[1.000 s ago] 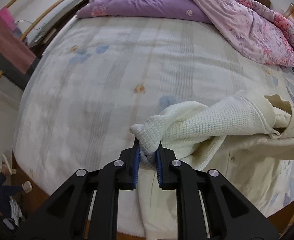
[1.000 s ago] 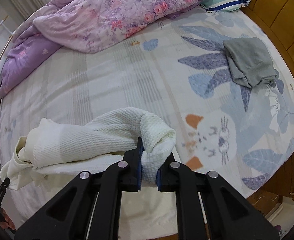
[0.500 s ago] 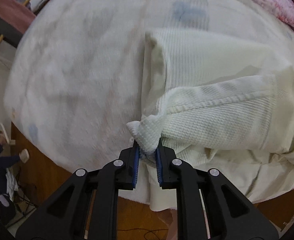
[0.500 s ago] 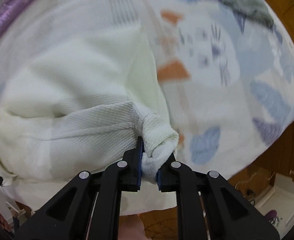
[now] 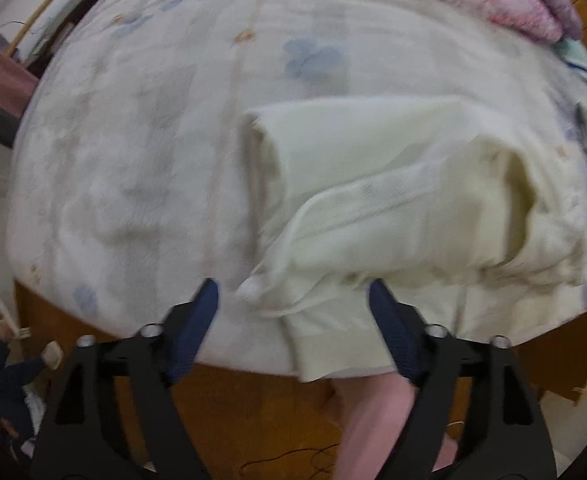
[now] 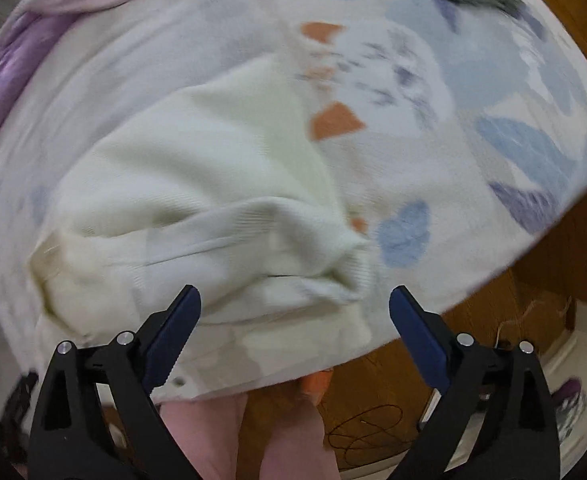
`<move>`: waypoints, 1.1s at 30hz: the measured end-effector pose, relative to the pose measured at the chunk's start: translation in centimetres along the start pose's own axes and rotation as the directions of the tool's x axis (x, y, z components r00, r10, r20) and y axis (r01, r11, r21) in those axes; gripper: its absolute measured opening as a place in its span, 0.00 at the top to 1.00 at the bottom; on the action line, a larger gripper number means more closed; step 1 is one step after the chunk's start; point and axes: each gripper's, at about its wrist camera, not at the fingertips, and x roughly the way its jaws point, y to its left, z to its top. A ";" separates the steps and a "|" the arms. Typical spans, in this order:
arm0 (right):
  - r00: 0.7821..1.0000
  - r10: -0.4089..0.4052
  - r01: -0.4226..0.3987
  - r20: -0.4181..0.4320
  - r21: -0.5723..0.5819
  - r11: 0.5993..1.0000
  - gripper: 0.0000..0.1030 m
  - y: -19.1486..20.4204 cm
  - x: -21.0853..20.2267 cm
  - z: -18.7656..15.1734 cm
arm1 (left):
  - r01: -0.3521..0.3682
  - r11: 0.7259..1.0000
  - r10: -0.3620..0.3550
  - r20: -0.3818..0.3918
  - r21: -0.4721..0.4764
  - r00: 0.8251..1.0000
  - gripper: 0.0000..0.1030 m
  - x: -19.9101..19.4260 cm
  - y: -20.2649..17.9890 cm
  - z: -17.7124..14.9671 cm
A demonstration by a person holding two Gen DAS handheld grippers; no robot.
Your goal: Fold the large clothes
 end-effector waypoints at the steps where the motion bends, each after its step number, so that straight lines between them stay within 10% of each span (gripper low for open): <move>1: 1.000 0.030 -0.030 -0.004 -0.033 0.999 0.11 1.3 -0.1 0.6 | 0.033 0.999 -0.033 0.010 -0.009 0.999 0.23 -0.1 -0.3 0.9; 8: 0.970 0.221 -0.238 -0.104 -0.192 0.952 0.27 11.2 3.2 5.0 | 0.163 0.985 -0.163 0.001 -0.055 0.987 0.23 3.9 -2.8 7.6; 12: 0.958 0.215 -0.253 -0.189 -0.209 0.945 0.42 15.2 7.5 6.9 | 0.233 0.968 -0.244 -0.122 -0.095 0.962 0.58 8.1 -3.6 9.0; 14: 0.936 0.229 -0.274 -0.268 -0.146 0.950 0.49 15.4 9.6 6.7 | 0.257 0.960 -0.275 -0.189 -0.116 0.943 0.60 9.6 -3.7 8.5; 27: 0.876 0.098 -0.170 -0.473 -0.113 0.979 0.47 4.5 10.9 -10.7 | 0.180 0.981 -0.195 -0.452 -0.077 0.871 0.60 11.4 -3.7 -8.8; 33: 0.892 0.098 -0.121 -0.440 -0.024 0.992 0.46 0.4 8.7 -11.7 | 0.210 0.968 -0.246 -0.351 -0.140 0.903 0.44 8.4 -2.4 -8.3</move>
